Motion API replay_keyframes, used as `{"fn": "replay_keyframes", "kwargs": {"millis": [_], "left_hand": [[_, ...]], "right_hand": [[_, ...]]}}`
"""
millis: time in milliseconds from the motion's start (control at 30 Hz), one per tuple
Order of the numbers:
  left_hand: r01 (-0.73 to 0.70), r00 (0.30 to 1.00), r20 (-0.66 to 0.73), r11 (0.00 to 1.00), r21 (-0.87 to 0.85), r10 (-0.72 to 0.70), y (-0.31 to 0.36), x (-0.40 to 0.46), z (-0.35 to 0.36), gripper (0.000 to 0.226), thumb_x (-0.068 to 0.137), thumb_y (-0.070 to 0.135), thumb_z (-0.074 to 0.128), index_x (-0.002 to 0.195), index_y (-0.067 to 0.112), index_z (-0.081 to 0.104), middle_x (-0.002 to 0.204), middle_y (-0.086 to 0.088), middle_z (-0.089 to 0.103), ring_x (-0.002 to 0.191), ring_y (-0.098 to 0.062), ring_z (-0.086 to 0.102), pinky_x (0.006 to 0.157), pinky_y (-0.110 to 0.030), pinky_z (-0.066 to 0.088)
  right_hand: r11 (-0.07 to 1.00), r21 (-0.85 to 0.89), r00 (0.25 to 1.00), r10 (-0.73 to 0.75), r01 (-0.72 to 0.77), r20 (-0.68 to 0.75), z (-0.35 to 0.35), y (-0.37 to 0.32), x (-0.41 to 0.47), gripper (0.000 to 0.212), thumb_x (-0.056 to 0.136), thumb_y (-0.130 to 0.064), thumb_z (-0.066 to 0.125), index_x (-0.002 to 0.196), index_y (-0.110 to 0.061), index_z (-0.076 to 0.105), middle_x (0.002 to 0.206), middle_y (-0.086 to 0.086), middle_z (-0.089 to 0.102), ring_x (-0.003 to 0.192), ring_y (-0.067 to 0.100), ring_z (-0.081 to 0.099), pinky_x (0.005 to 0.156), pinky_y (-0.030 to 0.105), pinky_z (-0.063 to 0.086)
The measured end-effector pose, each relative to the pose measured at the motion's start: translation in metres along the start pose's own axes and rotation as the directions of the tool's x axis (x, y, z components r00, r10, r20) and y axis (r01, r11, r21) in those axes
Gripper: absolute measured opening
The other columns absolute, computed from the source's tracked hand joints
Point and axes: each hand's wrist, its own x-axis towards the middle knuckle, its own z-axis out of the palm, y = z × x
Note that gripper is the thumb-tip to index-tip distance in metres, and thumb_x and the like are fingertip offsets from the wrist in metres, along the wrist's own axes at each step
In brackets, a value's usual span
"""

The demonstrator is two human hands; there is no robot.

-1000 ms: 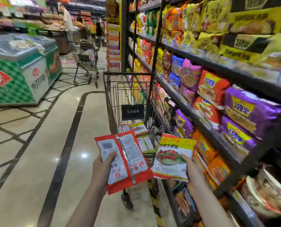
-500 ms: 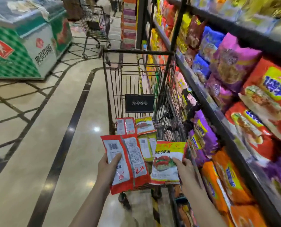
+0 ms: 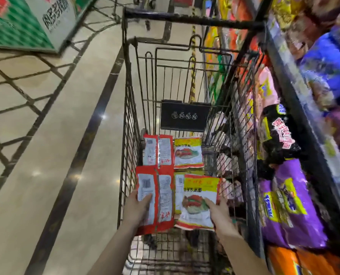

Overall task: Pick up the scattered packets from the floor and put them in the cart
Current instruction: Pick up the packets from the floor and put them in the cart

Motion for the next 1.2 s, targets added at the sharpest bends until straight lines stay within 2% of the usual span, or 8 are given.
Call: {"fn": "replay_keyframes", "kwargs": {"millis": [100, 200, 333, 467, 567, 667, 900, 1200], "left_hand": [[0.092, 0.995, -0.036, 0.995, 0.039, -0.09, -0.003, 0.039, 0.018, 0.034, 0.069, 0.039, 0.069, 0.096, 0.02, 0.064, 0.093, -0.009, 0.072, 0.083, -0.027, 0.069, 0.081, -0.046, 0.055], [0.163, 0.986, -0.052, 0.977, 0.135, -0.157, -0.011, 0.072, 0.031, 0.029, 0.078, 0.037, 0.067, 0.099, 0.018, 0.062, 0.089, -0.009, 0.071, 0.079, -0.027, 0.066, 0.075, -0.038, 0.054], [0.255, 0.967, -0.04, 0.96, 0.113, -0.252, -0.017, 0.097, 0.041, 0.009, 0.086, 0.024, 0.065, 0.089, 0.016, 0.063, 0.078, -0.033, 0.061, 0.051, -0.02, 0.056, 0.066, -0.052, 0.051], [0.347, 0.937, -0.103, 0.922, 0.173, -0.334, -0.049, 0.125, 0.044, 0.045, 0.062, 0.054, 0.066, 0.087, 0.017, 0.061, 0.083, -0.034, 0.063, 0.076, -0.052, 0.061, 0.061, -0.046, 0.047], [0.353, 0.928, -0.211, 0.905, 0.237, -0.307, -0.057, 0.136, 0.049, 0.047, 0.078, 0.045, 0.064, 0.113, 0.015, 0.054, 0.102, -0.024, 0.066, 0.09, -0.042, 0.064, 0.077, -0.049, 0.053], [0.283, 0.937, -0.282, 0.923, 0.261, -0.207, -0.056, 0.138, 0.058, 0.04, 0.091, 0.023, 0.056, 0.127, 0.009, 0.045, 0.112, -0.016, 0.061, 0.092, -0.028, 0.059, 0.077, -0.037, 0.048], [0.221, 0.948, -0.303, 0.886, 0.408, -0.097, -0.065, 0.149, 0.067, 0.032, 0.089, 0.003, 0.052, 0.121, -0.003, 0.047, 0.12, -0.023, 0.053, 0.116, -0.038, 0.049, 0.099, -0.048, 0.041], [-0.097, 0.97, -0.174, 0.925, 0.367, 0.17, -0.008, 0.121, 0.053, 0.021, 0.088, 0.018, 0.058, 0.106, 0.007, 0.053, 0.106, -0.005, 0.055, 0.1, -0.022, 0.054, 0.084, -0.036, 0.046]], "right_hand": [[0.996, -0.043, 0.996, 0.084, -0.083, 0.024, 0.017, -0.005, 0.05, 0.068, 0.094, -0.011, 0.053, 0.149, -0.003, 0.013, 0.156, 0.014, 0.018, 0.14, 0.032, 0.027, 0.107, 0.04, 0.031], [0.979, -0.121, 0.984, 0.169, -0.161, 0.054, 0.031, 0.002, 0.092, 0.063, 0.095, -0.016, 0.053, 0.149, -0.009, 0.02, 0.154, 0.01, 0.025, 0.134, 0.032, 0.037, 0.081, 0.034, 0.049], [0.962, -0.184, 0.974, 0.219, -0.203, 0.067, 0.041, 0.029, 0.143, 0.059, 0.093, -0.022, 0.057, 0.146, -0.012, 0.032, 0.15, 0.01, 0.035, 0.126, 0.03, 0.047, 0.054, 0.018, 0.041], [0.942, -0.226, 0.962, 0.268, -0.249, 0.053, 0.044, 0.038, 0.165, 0.059, 0.094, -0.025, 0.056, 0.146, -0.016, 0.031, 0.151, 0.006, 0.031, 0.132, 0.03, 0.039, 0.08, 0.034, 0.048], [0.924, -0.338, 0.983, 0.178, -0.18, -0.037, 0.047, 0.044, 0.173, 0.048, 0.094, -0.022, 0.055, 0.139, -0.013, 0.041, 0.145, 0.011, 0.041, 0.129, 0.032, 0.044, 0.103, 0.042, 0.041], [0.871, -0.456, 0.983, 0.154, -0.184, -0.102, 0.051, 0.046, 0.176, 0.044, 0.097, -0.022, 0.047, 0.139, -0.01, 0.041, 0.142, 0.013, 0.04, 0.125, 0.035, 0.046, 0.102, 0.04, 0.041], [0.873, -0.457, 0.985, 0.168, -0.17, -0.046, 0.052, 0.041, 0.181, 0.046, 0.099, -0.017, 0.041, 0.144, -0.008, 0.033, 0.146, 0.014, 0.039, 0.13, 0.034, 0.042, 0.104, 0.041, 0.039], [0.909, -0.418, 1.0, 0.016, -0.005, 0.022, 0.02, -0.013, 0.132, 0.038, 0.094, -0.017, 0.054, 0.131, -0.01, 0.047, 0.129, 0.009, 0.055, 0.116, 0.027, 0.053, 0.089, 0.03, 0.042]]}}
